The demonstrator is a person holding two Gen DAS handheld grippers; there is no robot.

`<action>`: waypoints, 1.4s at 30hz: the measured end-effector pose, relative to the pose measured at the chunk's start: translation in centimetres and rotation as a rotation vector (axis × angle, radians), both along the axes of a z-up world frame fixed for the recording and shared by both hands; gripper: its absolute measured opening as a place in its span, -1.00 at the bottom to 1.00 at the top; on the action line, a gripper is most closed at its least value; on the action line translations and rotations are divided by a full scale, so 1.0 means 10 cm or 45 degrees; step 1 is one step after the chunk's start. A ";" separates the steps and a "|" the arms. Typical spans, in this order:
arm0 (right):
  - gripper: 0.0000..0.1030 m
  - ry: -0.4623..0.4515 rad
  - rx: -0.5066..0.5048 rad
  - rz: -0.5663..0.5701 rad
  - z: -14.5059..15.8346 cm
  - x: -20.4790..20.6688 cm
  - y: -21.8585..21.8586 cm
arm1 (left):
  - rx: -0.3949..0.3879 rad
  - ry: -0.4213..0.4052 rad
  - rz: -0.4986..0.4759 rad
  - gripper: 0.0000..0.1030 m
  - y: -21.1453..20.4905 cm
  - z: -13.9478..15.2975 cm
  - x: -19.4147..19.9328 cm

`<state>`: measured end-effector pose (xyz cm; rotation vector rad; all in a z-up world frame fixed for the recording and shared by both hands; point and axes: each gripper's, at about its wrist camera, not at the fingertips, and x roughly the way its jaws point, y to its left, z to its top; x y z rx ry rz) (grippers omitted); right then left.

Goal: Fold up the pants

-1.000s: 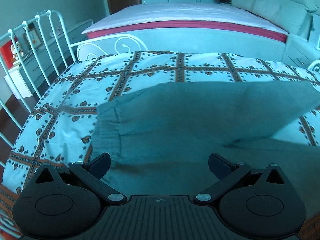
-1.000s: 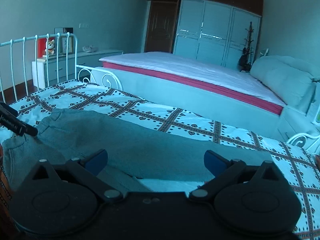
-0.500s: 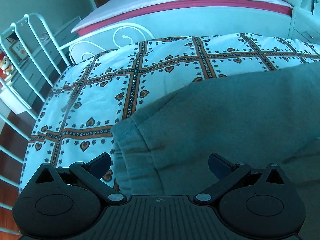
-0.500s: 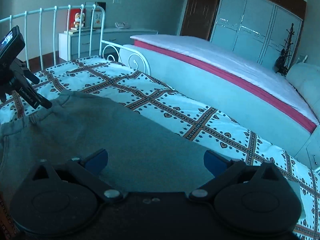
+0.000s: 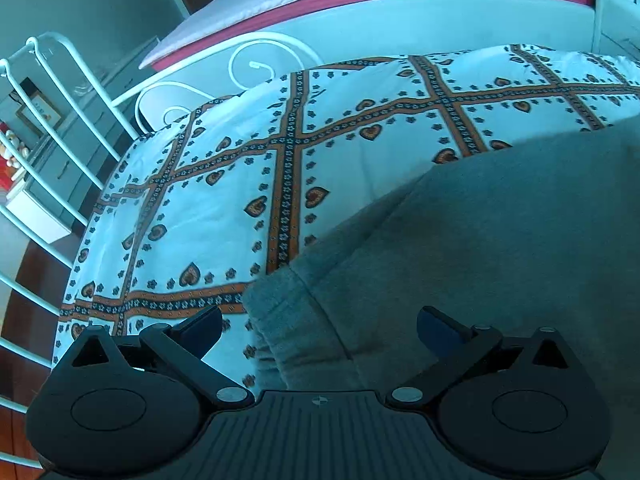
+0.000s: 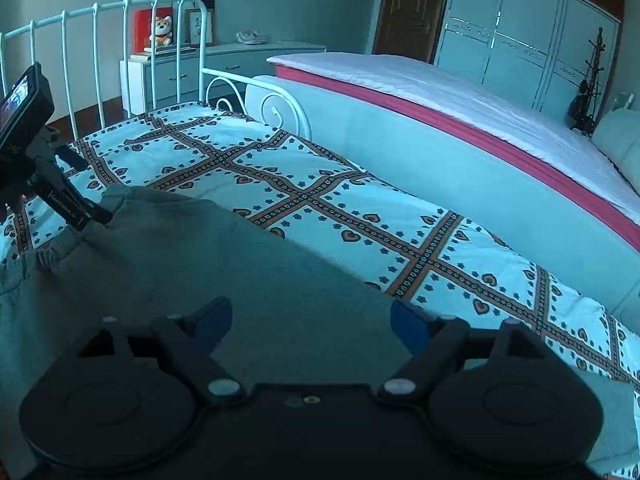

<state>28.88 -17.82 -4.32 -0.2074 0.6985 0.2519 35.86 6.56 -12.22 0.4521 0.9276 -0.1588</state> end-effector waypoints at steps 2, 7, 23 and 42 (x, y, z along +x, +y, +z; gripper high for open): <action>0.51 0.011 -0.007 0.025 -0.03 0.08 0.01 | 0.030 -0.001 -0.021 1.00 0.00 -0.03 0.06; 0.43 0.070 -0.040 0.125 -0.11 0.35 0.01 | 0.108 0.032 -0.136 1.00 0.00 -0.10 0.24; 0.04 0.300 -0.157 0.393 -0.45 1.45 0.11 | 0.026 0.386 -0.481 0.55 0.08 -0.36 0.94; -0.35 0.426 -0.207 0.527 -0.80 1.91 0.35 | -0.016 0.302 -0.431 -0.49 0.09 -0.31 0.76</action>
